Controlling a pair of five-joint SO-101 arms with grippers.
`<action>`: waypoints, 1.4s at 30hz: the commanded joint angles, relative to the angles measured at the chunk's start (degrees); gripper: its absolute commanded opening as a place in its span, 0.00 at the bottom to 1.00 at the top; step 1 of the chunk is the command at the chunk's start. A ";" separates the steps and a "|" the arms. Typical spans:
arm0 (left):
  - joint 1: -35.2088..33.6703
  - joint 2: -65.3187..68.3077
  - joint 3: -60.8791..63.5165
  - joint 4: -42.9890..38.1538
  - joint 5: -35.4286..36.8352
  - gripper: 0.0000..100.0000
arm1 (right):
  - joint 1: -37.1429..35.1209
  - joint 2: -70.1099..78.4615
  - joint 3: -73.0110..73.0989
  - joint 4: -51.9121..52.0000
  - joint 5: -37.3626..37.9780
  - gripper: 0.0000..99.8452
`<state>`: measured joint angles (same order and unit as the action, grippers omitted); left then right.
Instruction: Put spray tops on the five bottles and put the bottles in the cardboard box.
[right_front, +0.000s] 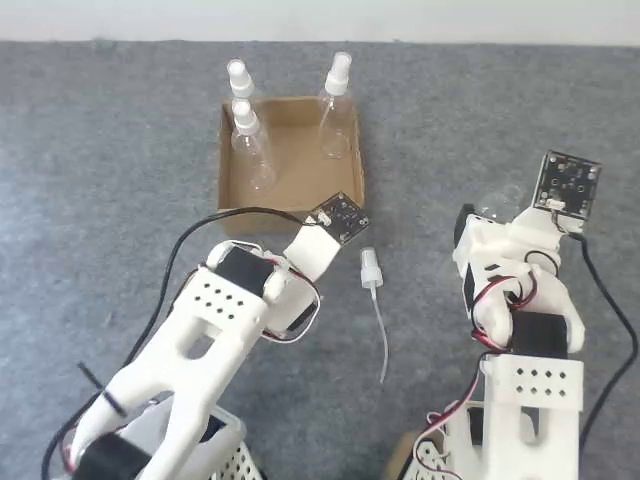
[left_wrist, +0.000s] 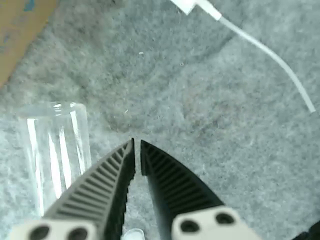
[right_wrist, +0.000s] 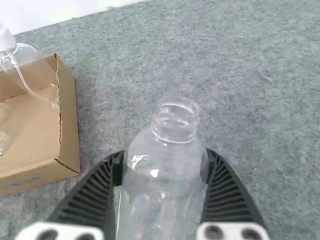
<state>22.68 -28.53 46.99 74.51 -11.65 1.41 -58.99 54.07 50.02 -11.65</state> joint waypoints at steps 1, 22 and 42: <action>-0.18 -4.75 -0.84 0.62 0.62 0.01 | -0.40 -1.63 -0.44 -1.63 -0.18 0.08; -13.36 -14.07 -8.84 10.46 -2.64 0.01 | -0.40 -1.63 -0.44 -1.54 -0.09 0.08; -41.23 -14.07 -10.95 26.02 -33.49 0.20 | -0.40 -1.63 -0.44 -1.45 -0.09 0.08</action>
<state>-12.04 -40.66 34.24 98.42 -36.09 1.41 -58.99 54.07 50.02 -11.65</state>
